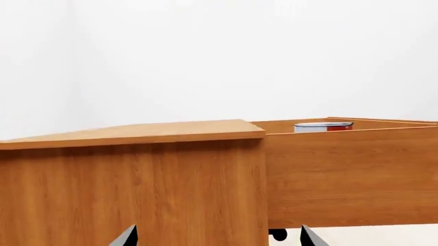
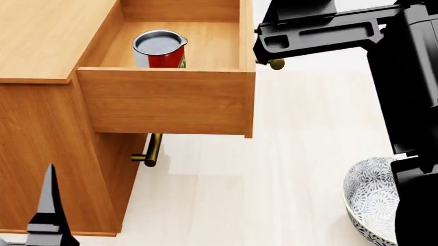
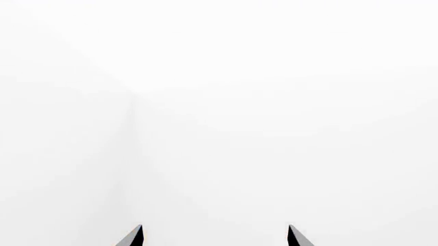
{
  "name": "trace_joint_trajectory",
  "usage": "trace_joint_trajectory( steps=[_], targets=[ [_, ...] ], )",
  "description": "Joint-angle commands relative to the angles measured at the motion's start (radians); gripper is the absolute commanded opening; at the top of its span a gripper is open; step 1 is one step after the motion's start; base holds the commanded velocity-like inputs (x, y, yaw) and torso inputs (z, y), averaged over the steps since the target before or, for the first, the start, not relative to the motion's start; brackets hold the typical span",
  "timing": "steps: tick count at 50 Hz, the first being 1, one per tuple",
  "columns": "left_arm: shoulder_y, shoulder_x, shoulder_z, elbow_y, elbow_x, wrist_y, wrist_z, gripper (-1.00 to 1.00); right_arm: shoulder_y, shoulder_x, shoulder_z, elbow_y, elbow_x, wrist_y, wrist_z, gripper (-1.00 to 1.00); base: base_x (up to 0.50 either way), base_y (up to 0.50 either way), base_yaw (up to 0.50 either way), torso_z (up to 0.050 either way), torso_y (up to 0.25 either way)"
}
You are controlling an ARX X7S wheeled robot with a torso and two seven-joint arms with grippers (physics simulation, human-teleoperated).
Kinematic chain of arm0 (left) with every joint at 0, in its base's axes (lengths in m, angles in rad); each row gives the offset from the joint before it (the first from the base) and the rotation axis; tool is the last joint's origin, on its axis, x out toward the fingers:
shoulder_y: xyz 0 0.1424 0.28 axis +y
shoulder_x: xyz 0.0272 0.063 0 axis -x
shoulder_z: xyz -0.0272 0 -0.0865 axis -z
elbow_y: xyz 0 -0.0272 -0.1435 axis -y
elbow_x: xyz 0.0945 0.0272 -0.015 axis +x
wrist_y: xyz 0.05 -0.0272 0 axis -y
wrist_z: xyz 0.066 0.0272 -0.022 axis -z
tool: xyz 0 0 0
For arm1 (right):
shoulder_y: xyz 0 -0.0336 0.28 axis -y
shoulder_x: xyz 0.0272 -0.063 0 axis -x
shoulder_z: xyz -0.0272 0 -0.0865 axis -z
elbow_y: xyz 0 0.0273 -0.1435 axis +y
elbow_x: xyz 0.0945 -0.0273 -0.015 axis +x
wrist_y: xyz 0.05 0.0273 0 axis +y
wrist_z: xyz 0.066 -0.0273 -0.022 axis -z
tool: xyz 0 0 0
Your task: Put the ketchup in the top drawer of the cabinet.
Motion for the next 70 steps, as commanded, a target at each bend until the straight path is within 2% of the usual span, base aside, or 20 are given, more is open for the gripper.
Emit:
trace_joint_trajectory(
  steps=[1, 31, 70],
  targets=[
    [0.009, -0.009, 0.001, 0.023, 0.003, 0.000, -0.007, 1.00, -0.030, 0.040, -0.007, -0.058, -0.074, -0.005, 0.069, 1.00, 0.00, 0.00, 0.00, 0.000, 0.000],
    [0.017, -0.017, 0.010, 0.039, 0.017, 0.007, -0.021, 1.00, -0.064, 0.082, 0.000, -0.131, -0.180, 0.002, 0.143, 1.00, 0.00, 0.00, 0.00, 0.000, 0.000],
    [0.025, -0.020, 0.014, -0.010, 0.018, 0.044, -0.017, 1.00, -0.280, 0.075, -0.070, -0.092, -0.316, -0.116, 0.214, 1.00, 0.00, 0.00, 0.00, 0.000, 0.000]
  ],
)
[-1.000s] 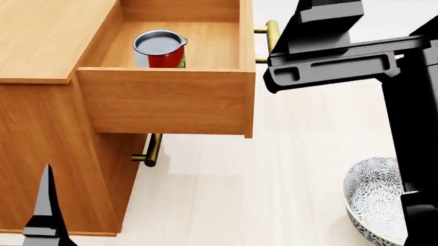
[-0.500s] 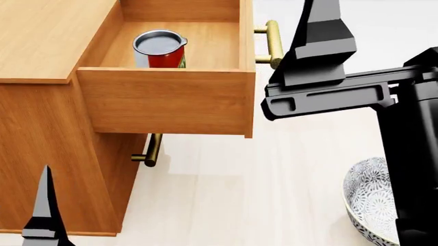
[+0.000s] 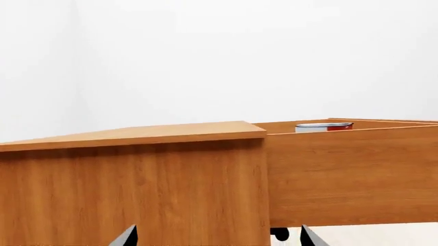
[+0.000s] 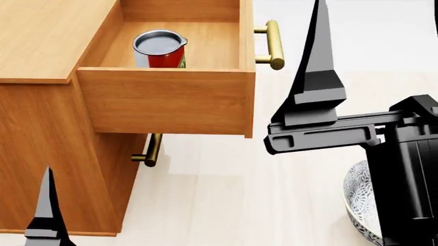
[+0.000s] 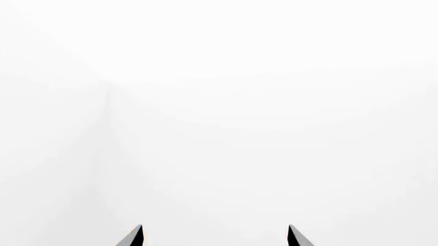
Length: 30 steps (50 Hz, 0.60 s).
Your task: Put the ketchup in the top drawer of the cabinet.
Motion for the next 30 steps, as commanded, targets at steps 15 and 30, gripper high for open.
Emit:
trace_joint_trajectory(
  steps=[15, 30],
  targets=[
    [-0.005, -0.012, 0.000, 0.016, 0.005, 0.001, -0.007, 1.00, -0.069, 0.020, -0.007, -0.023, -0.085, -0.031, 0.064, 1.00, 0.00, 0.00, 0.00, 0.000, 0.000],
    [-0.016, -0.026, -0.005, 0.075, -0.006, -0.038, -0.023, 1.00, -0.029, 0.062, 0.018, -0.123, -0.108, 0.031, 0.098, 1.00, 0.00, 0.00, 0.00, 0.000, 0.000]
  ],
)
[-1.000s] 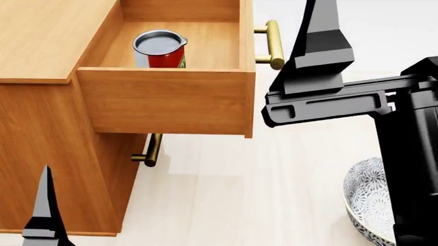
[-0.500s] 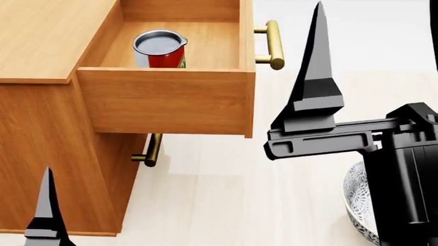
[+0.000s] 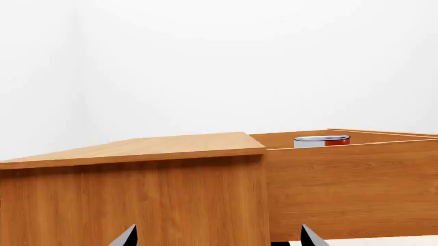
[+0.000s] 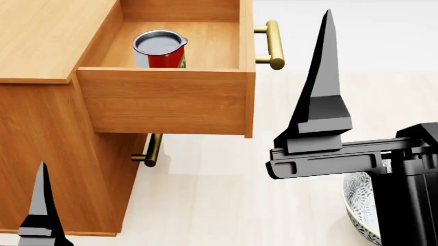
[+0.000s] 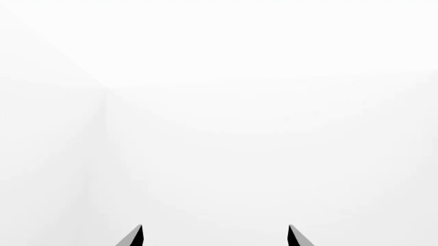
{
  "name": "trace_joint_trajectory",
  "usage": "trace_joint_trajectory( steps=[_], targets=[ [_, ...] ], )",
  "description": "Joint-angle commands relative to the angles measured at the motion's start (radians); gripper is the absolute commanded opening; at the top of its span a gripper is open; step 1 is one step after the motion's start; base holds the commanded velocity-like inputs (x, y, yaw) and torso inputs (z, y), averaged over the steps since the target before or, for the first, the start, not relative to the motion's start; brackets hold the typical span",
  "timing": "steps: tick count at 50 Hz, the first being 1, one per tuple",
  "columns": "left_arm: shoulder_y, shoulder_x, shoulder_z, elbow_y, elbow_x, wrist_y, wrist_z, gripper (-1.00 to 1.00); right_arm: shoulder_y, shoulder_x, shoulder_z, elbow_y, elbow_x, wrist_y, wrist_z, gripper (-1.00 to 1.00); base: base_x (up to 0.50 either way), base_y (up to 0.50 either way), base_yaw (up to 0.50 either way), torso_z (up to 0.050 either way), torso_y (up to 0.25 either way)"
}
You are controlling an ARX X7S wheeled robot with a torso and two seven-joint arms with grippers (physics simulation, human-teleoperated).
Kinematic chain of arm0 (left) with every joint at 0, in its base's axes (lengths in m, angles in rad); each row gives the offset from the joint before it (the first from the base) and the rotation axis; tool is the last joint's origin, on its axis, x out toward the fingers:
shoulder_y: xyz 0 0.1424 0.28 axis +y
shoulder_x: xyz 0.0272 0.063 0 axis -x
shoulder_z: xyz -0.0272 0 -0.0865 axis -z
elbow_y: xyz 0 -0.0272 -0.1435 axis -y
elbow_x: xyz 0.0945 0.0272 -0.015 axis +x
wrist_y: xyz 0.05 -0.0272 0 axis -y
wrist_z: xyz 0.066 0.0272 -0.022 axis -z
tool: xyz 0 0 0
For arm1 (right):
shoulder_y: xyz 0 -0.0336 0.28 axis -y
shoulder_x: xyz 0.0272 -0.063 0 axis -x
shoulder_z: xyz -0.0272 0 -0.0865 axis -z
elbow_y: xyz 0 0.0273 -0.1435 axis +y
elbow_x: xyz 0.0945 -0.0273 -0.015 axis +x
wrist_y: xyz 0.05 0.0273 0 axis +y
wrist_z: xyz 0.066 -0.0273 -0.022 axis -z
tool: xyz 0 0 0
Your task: Put the ketchup in the top drawer of the cabinet.
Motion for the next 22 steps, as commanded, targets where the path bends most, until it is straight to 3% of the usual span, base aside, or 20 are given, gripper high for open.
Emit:
trace_joint_trajectory(
  steps=[1, 22],
  targets=[
    [-0.004, -0.010, -0.004, 0.038, -0.007, -0.020, -0.010, 1.00, 0.020, 0.027, 0.015, -0.062, -0.018, 0.033, 0.023, 1.00, 0.00, 0.00, 0.00, 0.000, 0.000],
    [-0.001, -0.028, -0.011, 0.093, -0.018, -0.041, -0.030, 1.00, 0.058, 0.051, 0.044, -0.136, -0.009, 0.086, 0.042, 1.00, 0.00, 0.00, 0.00, 0.000, 0.000]
  ],
)
